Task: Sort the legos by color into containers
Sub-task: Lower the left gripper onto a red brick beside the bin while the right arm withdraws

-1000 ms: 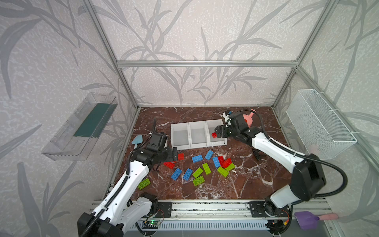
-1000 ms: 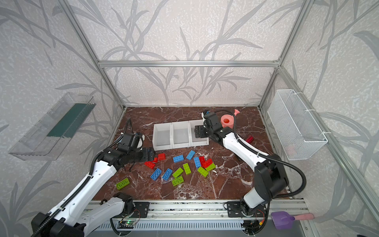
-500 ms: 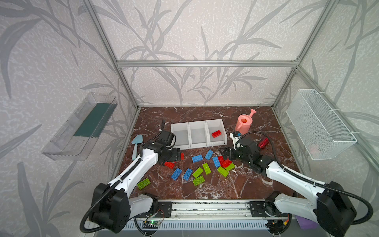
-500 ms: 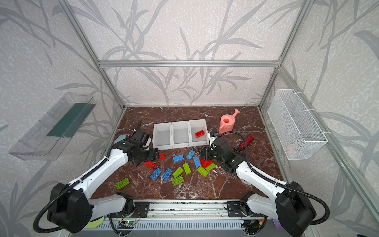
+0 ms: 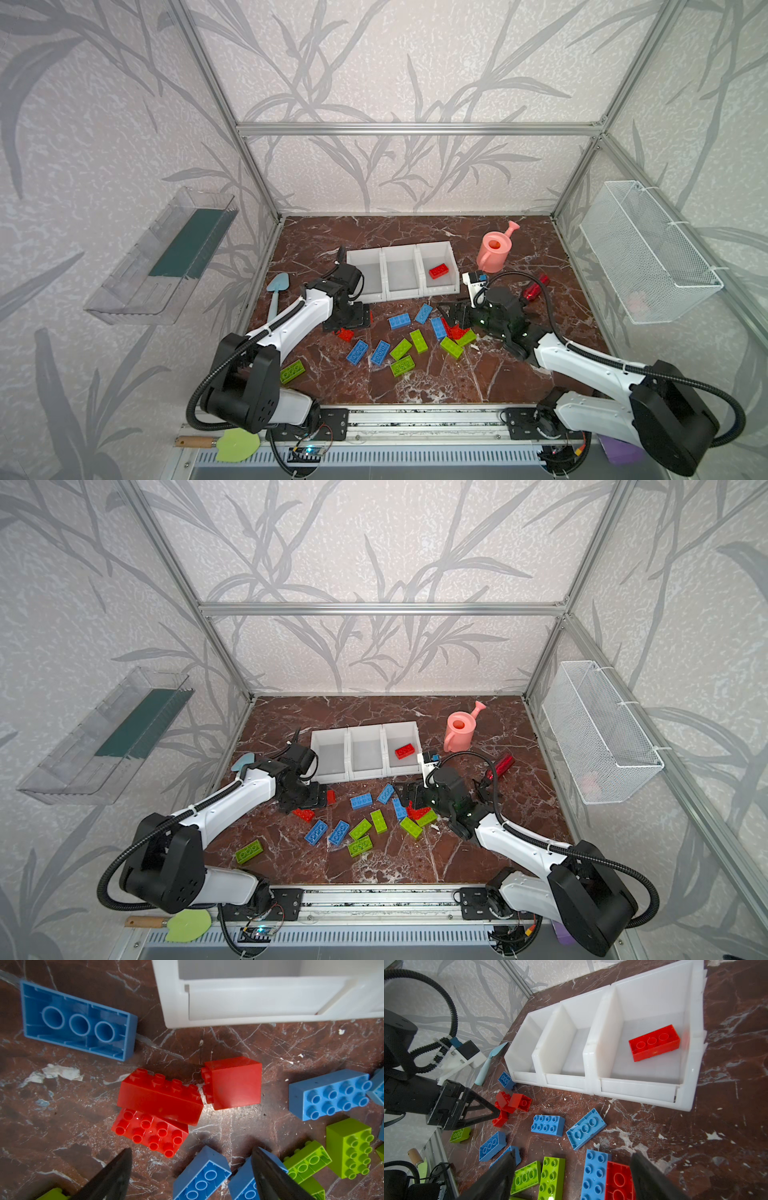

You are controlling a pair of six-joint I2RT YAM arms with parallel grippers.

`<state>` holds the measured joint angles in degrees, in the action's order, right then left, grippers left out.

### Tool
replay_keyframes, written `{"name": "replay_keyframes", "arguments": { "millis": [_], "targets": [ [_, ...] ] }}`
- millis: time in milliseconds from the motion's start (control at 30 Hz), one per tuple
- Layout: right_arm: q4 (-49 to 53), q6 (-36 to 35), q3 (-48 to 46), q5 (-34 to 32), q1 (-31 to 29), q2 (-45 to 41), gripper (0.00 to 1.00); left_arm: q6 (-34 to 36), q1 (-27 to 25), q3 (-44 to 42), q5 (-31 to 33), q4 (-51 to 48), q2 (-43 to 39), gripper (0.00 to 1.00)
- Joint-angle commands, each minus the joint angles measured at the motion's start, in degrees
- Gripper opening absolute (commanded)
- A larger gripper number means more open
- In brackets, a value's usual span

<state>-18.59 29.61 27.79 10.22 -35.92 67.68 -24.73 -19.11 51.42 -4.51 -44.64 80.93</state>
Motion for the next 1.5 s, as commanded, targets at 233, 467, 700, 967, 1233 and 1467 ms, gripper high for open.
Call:
{"name": "replay_keyframes", "arguments": {
  "millis": [233,467,700,967,1233,1467],
  "targets": [
    [-3.16,1.24,-0.47,2.38,-0.12,1.39,0.87,4.03,-0.31,7.55,5.21,-3.82,3.62,0.96],
    [-2.82,1.16,-0.56,2.65,-0.2,0.62,0.87,12.19,-0.05,10.95,4.56,-8.18,7.04,0.99],
    [-3.12,1.42,-0.67,3.23,-0.2,0.52,0.87,14.62,1.54,9.12,5.87,-6.03,10.52,0.99],
    [-3.21,1.68,-0.55,3.76,-0.13,0.39,0.87,15.5,2.47,10.15,4.56,-4.41,14.04,0.98],
    [-3.3,1.68,-0.55,3.67,-0.17,0.96,0.87,15.77,3.29,9.67,2.92,-2.75,15.85,0.92],
    [-3.45,1.86,-0.55,3.53,-0.2,1.38,0.87,15.76,3.29,8.99,2.17,-2.47,15.41,0.79]
  ]
}}
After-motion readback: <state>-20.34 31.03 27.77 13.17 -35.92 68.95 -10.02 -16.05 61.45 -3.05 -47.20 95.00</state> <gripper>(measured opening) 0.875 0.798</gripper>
